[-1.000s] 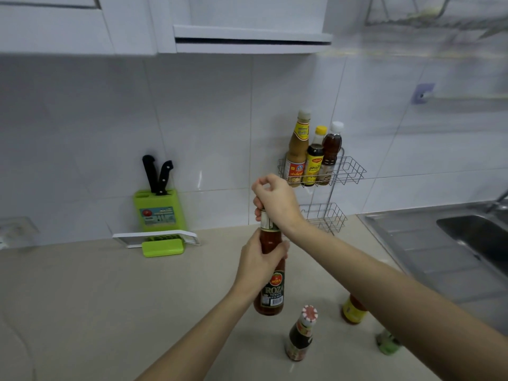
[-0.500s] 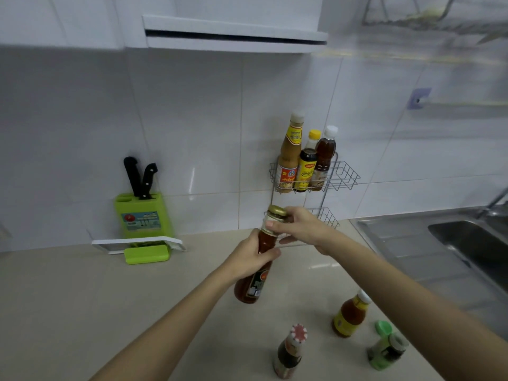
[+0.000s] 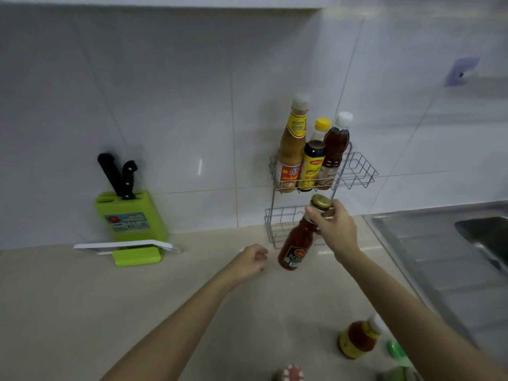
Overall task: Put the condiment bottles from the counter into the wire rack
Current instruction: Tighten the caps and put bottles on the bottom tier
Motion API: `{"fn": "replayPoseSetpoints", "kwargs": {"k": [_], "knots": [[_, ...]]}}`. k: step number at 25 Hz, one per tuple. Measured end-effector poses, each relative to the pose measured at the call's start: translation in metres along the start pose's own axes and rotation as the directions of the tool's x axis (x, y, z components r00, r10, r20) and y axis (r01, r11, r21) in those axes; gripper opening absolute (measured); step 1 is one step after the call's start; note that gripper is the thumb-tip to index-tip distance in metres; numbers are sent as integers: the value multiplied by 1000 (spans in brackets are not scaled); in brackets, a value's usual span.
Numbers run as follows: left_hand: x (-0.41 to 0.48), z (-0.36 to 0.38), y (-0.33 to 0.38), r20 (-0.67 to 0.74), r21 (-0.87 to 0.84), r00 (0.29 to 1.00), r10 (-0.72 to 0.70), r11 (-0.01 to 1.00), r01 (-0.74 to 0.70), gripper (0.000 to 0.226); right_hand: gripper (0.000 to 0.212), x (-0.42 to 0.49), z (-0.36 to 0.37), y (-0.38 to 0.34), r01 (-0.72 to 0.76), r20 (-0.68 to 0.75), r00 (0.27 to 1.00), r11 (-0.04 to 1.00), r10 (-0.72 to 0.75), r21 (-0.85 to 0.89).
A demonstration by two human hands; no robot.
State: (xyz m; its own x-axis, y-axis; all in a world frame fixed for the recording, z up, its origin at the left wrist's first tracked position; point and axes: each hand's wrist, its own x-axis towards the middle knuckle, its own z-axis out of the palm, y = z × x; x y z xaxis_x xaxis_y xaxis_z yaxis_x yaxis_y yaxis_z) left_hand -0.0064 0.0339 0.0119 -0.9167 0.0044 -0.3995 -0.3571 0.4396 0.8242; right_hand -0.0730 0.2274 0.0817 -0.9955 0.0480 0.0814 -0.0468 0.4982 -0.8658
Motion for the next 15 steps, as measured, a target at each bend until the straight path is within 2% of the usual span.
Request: {"fn": "replayPoseSetpoints", "kwargs": {"k": [4, 9, 15], "knots": [[35, 13, -5, 16, 41, 995, -103, 994, 103, 41, 31, 12, 6, 8, 103, -64, 993, 983, -94, 152], [64, 24, 18, 9, -42, 986, -167, 985, 167, 81, 30, 18, 24, 23, 182, -120, 982, 908, -147, 378], [91, 30, 13, 57, -158, 978, -198, 966, 205, 89, 34, 32, 49, 43, 208, -57, 977, 874, -204, 438]]}}
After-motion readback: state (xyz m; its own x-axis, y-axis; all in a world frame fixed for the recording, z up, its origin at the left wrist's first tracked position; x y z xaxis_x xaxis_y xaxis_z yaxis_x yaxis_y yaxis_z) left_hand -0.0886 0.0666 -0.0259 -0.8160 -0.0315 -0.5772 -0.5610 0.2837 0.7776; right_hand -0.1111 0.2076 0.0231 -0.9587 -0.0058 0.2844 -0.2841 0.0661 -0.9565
